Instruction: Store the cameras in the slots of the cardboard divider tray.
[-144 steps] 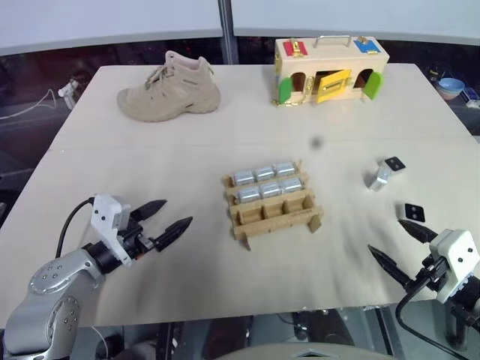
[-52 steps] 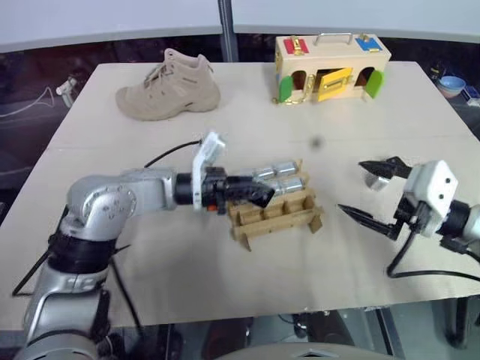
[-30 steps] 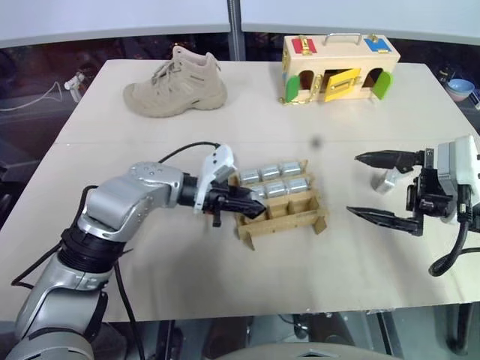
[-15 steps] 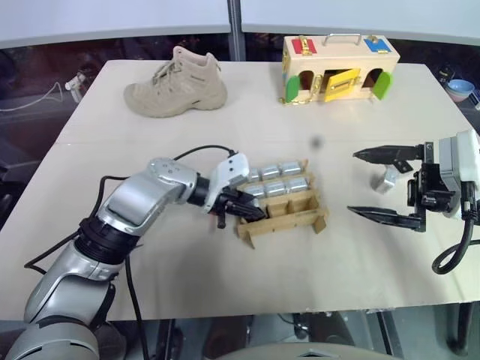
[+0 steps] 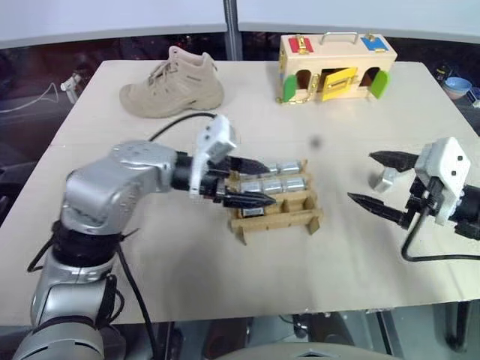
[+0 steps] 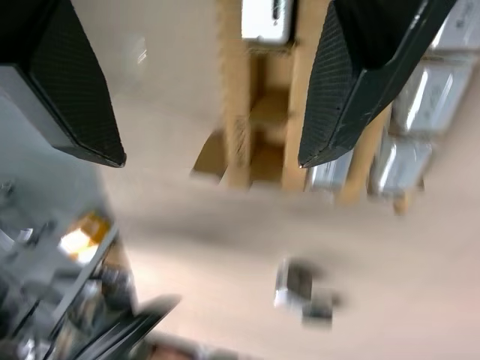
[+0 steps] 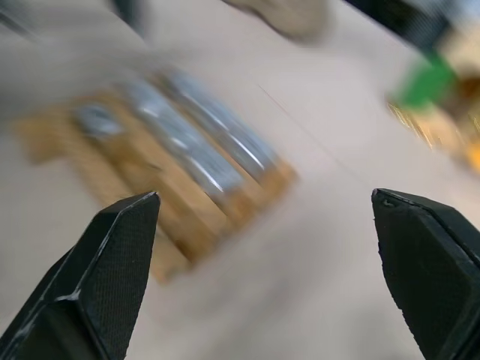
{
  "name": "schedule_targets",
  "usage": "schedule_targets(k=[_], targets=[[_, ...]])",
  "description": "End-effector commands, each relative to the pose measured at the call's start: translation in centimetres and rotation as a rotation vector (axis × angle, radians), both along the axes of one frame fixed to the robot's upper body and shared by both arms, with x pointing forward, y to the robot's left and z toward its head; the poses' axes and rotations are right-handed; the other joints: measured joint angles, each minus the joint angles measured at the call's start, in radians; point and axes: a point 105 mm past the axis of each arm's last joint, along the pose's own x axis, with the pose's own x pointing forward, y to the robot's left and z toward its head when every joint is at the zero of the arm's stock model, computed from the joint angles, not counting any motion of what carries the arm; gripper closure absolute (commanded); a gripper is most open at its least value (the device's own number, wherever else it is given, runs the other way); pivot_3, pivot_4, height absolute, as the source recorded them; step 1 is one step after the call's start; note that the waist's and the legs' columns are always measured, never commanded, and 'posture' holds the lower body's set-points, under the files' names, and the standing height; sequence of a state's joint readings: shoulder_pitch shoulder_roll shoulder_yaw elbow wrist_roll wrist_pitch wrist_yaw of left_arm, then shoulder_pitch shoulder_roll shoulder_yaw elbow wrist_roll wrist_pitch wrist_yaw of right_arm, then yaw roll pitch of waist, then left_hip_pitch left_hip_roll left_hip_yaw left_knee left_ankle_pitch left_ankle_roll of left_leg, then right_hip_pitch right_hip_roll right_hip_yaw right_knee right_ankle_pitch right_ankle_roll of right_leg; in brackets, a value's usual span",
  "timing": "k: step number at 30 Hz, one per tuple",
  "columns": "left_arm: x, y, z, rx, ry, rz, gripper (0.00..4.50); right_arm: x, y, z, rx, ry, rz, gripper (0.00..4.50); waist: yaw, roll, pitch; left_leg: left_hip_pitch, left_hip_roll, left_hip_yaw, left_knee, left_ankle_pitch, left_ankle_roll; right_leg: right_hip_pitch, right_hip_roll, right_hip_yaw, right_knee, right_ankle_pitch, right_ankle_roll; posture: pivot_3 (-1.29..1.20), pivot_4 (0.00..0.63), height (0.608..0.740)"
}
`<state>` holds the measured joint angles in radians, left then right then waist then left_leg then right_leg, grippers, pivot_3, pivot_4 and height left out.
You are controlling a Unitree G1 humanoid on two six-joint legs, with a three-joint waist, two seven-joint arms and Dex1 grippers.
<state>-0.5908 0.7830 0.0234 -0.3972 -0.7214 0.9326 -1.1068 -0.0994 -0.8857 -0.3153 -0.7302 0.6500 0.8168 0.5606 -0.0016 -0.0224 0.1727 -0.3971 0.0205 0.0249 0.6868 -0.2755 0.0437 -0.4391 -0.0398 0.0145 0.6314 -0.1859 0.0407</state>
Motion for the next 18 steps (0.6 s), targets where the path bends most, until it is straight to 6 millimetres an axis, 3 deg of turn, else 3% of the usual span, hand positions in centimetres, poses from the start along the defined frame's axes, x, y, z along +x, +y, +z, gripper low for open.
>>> schedule_targets(k=[1, 7, 13, 18], targets=[[-1.1, 1.4, 0.9, -0.091, -0.150, -0.003, 0.62, 1.9, -2.5, -0.8, -0.034, -0.005, -0.368, 0.00, -0.005, 0.000, 0.000, 0.001, 0.000, 0.001, 0.000, 0.000, 0.000, 0.000, 0.000, 0.001, 0.001, 0.000, 0.000, 0.00, 0.150, 0.740], [-1.7, 2.7, -1.2, -0.088, -0.124, 0.040, 0.62, 5.2, -5.0, -3.5, 0.103, 0.142, -0.844, 0.00, -0.009, -0.002, 0.000, 0.002, -0.001, 0.001, 0.001, 0.001, -0.002, 0.000, 0.001, 0.002, 0.005, -0.002, -0.004, 0.00, 0.150, 0.740], [-2.9, 2.1, -0.7, -0.140, -0.160, 0.002, 0.62, 6.8, -5.1, -4.3, 0.227, 0.244, -0.994, 0.00, -0.007, -0.002, 0.000, -0.001, -0.003, 0.000, 0.001, 0.001, -0.002, -0.003, 0.001, 0.001, 0.006, 0.000, -0.001, 0.00, 0.150, 0.740], [-3.8, 2.7, 0.2, -0.199, -0.178, -0.056, 0.62, 7.5, -5.3, -5.3, 0.258, 0.303, -1.025, 0.00, -0.010, -0.001, 0.000, -0.002, -0.003, 0.001, -0.002, 0.001, -0.002, -0.004, 0.000, 0.001, 0.003, 0.000, -0.001, 0.00, 0.150, 0.740]])
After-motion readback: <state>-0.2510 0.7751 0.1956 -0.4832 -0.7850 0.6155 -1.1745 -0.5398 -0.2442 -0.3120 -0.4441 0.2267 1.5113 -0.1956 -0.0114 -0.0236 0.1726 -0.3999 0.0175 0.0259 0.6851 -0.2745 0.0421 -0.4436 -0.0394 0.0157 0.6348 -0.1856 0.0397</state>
